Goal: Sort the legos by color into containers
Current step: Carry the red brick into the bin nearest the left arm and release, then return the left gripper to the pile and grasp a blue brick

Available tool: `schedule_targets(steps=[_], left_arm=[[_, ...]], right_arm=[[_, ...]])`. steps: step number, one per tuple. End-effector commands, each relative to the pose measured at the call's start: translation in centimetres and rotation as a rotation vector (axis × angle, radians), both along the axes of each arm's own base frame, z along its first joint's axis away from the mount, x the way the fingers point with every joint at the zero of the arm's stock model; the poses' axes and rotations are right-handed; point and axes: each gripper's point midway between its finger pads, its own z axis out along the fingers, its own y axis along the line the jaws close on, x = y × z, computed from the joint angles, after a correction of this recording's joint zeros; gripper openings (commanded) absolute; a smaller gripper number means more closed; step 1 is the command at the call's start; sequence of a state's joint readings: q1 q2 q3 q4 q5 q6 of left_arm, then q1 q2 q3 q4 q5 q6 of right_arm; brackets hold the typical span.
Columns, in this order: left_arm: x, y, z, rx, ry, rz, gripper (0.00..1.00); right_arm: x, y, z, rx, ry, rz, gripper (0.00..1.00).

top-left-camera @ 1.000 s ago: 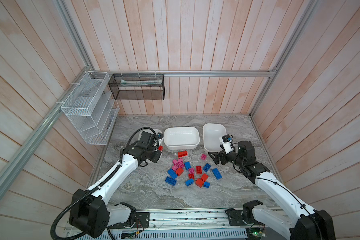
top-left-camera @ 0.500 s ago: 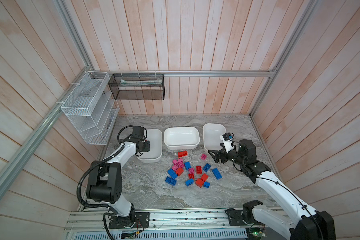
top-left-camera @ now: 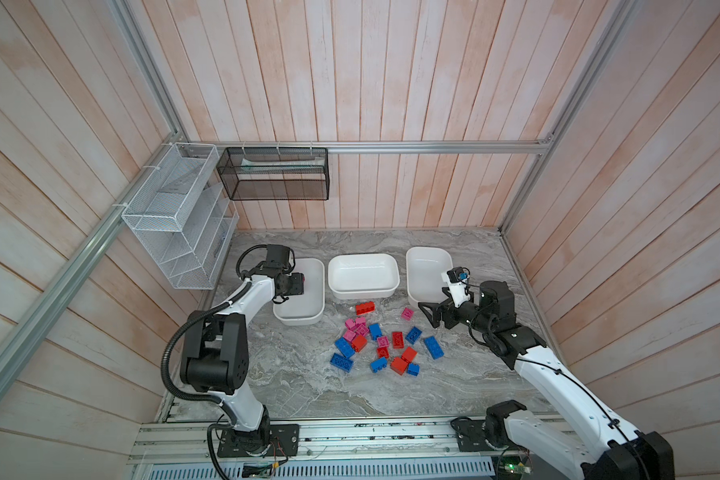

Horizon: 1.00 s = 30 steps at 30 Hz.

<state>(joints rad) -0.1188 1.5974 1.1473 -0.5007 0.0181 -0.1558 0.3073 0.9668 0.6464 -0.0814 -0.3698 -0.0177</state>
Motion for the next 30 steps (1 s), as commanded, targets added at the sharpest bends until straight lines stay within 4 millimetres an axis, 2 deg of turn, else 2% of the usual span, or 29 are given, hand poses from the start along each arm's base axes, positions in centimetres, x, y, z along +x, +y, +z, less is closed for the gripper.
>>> schedule_targets(steps=[1, 7, 12, 16, 22, 26, 30], left_arm=[[-3.3, -2.6, 2.1, -0.073, -0.002, -0.061, 0.71], [-9.9, -6.6, 2.5, -0.166, 0.04, -0.097, 0.72], [-14.8, -10.9, 0.5, -0.243, 0.13, -0.096, 0.72], [-16.9, -13.2, -1.7, -0.3, 0.181, -0.062, 0.71], [-18.8, -13.6, -3.8, -0.214, 0.233, 0.033, 0.7], [-20.0, -12.4, -5.3, -0.198, 0.245, 0.177, 0.7], [-20.0, -10.5, -6.1, -0.202, 0.216, 0.337, 0.68]], right_arm=[[0.3, 0.0, 0.6, -0.016, -0.014, 0.0, 0.98], [0.5, -0.1, 0.5, -0.024, -0.018, -0.003, 0.98], [0.8, -0.2, 0.5, -0.037, -0.021, -0.007, 0.98], [0.9, -0.3, 0.2, -0.04, -0.017, -0.01, 0.98], [0.7, -0.5, -0.2, -0.052, -0.006, -0.013, 0.98], [0.6, -0.8, -0.5, -0.059, -0.005, -0.022, 0.98], [0.6, -0.8, -0.6, -0.052, 0.0, -0.018, 0.98]])
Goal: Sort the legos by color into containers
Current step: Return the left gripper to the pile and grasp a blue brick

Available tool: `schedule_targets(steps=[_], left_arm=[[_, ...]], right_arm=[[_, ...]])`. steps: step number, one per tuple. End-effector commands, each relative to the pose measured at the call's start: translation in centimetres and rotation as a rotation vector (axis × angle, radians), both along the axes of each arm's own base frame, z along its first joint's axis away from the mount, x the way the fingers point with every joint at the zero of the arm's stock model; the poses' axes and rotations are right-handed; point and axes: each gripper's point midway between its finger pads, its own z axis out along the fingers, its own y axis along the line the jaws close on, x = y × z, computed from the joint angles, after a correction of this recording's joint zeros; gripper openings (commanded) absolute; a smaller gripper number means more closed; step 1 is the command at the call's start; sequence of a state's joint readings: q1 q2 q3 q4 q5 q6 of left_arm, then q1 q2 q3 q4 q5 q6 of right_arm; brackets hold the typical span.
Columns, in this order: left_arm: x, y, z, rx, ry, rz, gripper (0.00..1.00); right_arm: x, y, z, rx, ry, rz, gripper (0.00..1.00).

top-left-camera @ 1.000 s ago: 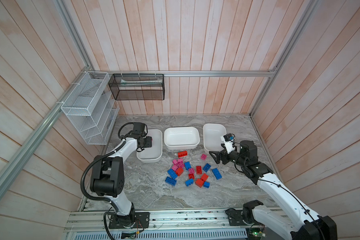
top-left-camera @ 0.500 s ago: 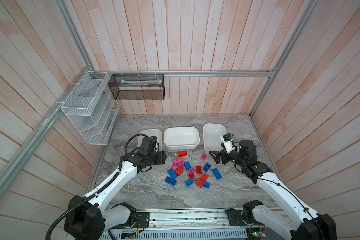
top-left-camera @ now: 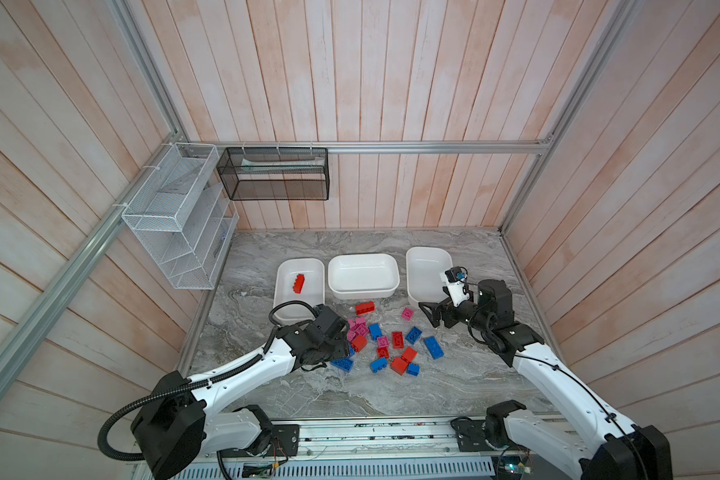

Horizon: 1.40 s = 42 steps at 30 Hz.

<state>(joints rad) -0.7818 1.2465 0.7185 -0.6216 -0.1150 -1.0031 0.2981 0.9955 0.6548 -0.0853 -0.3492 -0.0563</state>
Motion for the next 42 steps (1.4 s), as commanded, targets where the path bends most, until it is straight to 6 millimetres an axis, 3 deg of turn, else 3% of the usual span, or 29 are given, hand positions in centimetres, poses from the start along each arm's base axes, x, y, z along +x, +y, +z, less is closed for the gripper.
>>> schedule_targets(steps=[1, 19, 27, 31, 35, 42], left_arm=[[0.2, 2.6, -0.7, 0.039, -0.02, 0.217, 0.67], [0.6, 0.1, -4.3, -0.009, 0.057, 0.198, 0.67], [-1.7, -0.1, -4.8, 0.028, 0.113, 0.181, 0.69], [-2.1, -0.5, -4.5, 0.026, 0.11, 0.189, 0.7], [-2.8, -0.8, -5.4, 0.041, 0.141, 0.185, 0.7], [-3.5, -0.9, -5.7, 0.071, 0.15, 0.173, 0.62]], right_arm=[[-0.1, -0.3, 0.0, -0.008, 0.003, -0.005, 0.98], [-0.3, -0.4, -0.8, -0.003, 0.018, 0.004, 0.98], [-0.3, -0.7, -1.0, 0.005, 0.02, -0.001, 0.98], [-0.3, -0.7, -0.9, 0.01, 0.02, 0.002, 0.98], [-0.3, -0.8, -0.8, 0.009, 0.018, -0.002, 0.98], [-0.5, -1.0, -0.7, 0.011, 0.014, -0.007, 0.98]])
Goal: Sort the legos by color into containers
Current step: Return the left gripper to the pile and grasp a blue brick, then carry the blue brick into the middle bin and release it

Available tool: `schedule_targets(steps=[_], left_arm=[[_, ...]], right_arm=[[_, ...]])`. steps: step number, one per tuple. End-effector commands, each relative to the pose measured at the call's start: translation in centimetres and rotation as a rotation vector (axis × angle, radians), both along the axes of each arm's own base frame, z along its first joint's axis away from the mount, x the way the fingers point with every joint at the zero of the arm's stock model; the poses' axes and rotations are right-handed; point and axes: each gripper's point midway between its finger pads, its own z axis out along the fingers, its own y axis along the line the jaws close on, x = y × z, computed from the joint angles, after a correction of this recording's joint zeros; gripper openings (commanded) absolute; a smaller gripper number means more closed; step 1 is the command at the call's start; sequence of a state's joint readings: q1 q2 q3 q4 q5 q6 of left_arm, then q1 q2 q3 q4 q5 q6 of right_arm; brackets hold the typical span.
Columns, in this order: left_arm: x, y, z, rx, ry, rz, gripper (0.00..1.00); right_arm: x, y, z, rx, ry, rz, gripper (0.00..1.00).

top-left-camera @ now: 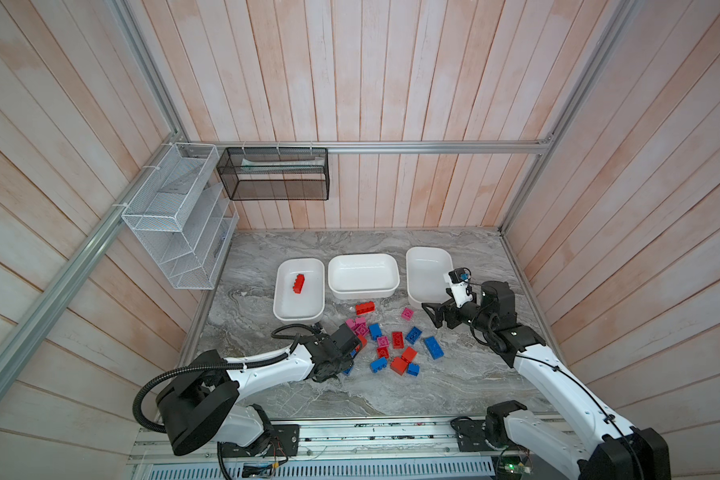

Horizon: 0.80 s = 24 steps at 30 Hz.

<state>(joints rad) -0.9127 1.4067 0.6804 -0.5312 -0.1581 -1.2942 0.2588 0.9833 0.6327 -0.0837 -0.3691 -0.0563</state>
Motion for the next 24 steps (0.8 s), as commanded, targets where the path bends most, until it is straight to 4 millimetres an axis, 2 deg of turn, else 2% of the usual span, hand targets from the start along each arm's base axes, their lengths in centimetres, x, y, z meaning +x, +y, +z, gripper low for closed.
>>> schedule_targets(steps=[1, 8, 11, 14, 19, 22, 24], left_arm=[[-1.3, 1.1, -1.3, 0.062, 0.062, 0.015, 0.6], [-1.3, 1.3, -1.5, 0.096, 0.065, -0.013, 0.44], [-1.3, 1.3, -1.4, 0.103, 0.064, -0.032, 0.33], [-1.3, 1.5, -0.8, 0.129, 0.061, -0.069, 0.31], [0.1, 1.2, 2.8, 0.145, 0.003, -0.161, 0.31], [2.4, 0.9, 5.9, 0.139, -0.057, -0.214, 0.31], [4.6, 0.5, 8.1, 0.131, -0.121, -0.252, 0.31]], right_arm=[[-0.5, 0.0, -0.2, 0.004, 0.005, 0.015, 0.98], [-0.5, 0.0, -0.2, 0.008, 0.005, 0.017, 0.98], [-0.5, 0.1, -0.1, 0.013, 0.007, 0.019, 0.98], [-0.6, 0.3, 0.0, 0.023, 0.01, 0.026, 0.98], [-0.9, 0.5, 0.6, 0.044, 0.007, 0.04, 0.98], [-1.2, 1.1, 1.3, 0.07, 0.008, 0.072, 0.98], [-1.5, 1.7, 1.8, 0.1, 0.014, 0.107, 0.98]])
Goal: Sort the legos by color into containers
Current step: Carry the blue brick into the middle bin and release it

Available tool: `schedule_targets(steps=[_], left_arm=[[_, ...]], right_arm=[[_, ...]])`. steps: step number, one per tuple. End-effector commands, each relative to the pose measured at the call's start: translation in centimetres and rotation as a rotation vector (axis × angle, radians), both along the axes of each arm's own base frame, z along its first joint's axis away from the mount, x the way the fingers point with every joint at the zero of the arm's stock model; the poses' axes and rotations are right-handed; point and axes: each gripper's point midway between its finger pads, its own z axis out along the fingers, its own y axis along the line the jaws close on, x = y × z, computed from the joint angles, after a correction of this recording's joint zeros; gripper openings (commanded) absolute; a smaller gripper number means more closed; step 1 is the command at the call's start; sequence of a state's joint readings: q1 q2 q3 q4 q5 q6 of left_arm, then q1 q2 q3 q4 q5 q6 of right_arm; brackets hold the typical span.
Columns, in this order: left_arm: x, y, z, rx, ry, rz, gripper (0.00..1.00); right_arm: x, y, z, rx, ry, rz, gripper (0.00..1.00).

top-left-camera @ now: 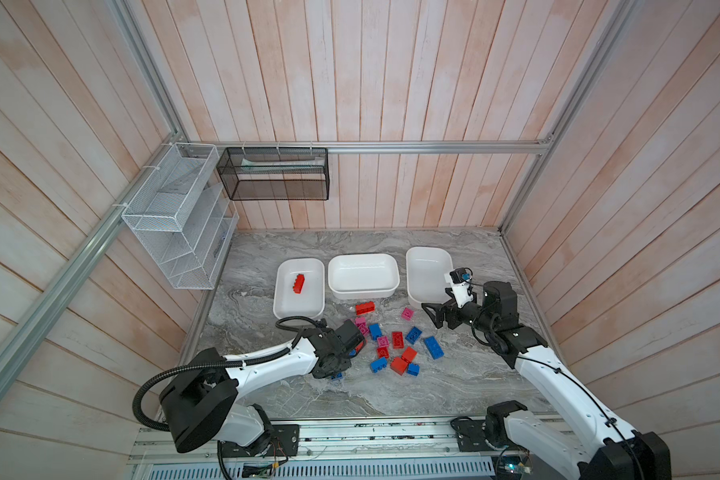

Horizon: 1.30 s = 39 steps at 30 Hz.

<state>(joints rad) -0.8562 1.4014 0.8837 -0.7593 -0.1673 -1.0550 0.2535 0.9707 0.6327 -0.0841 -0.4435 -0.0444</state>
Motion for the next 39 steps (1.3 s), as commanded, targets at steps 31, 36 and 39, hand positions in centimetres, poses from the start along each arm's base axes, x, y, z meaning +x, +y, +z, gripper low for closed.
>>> schedule_targets(steps=[31, 36, 39], left_arm=[[29.5, -3.8, 4.5, 0.035, -0.333, -0.22, 0.61], [25.7, -4.0, 8.6, -0.016, -0.344, -0.256, 0.7], [21.0, -3.7, 8.9, -0.012, -0.297, -0.27, 0.72]], right_arm=[[-1.8, 2.5, 3.2, 0.136, 0.028, 0.159, 0.98], [-2.1, 2.4, 3.0, 0.117, 0.035, 0.165, 0.98], [-2.2, 2.4, 2.9, 0.113, 0.038, 0.167, 0.98]])
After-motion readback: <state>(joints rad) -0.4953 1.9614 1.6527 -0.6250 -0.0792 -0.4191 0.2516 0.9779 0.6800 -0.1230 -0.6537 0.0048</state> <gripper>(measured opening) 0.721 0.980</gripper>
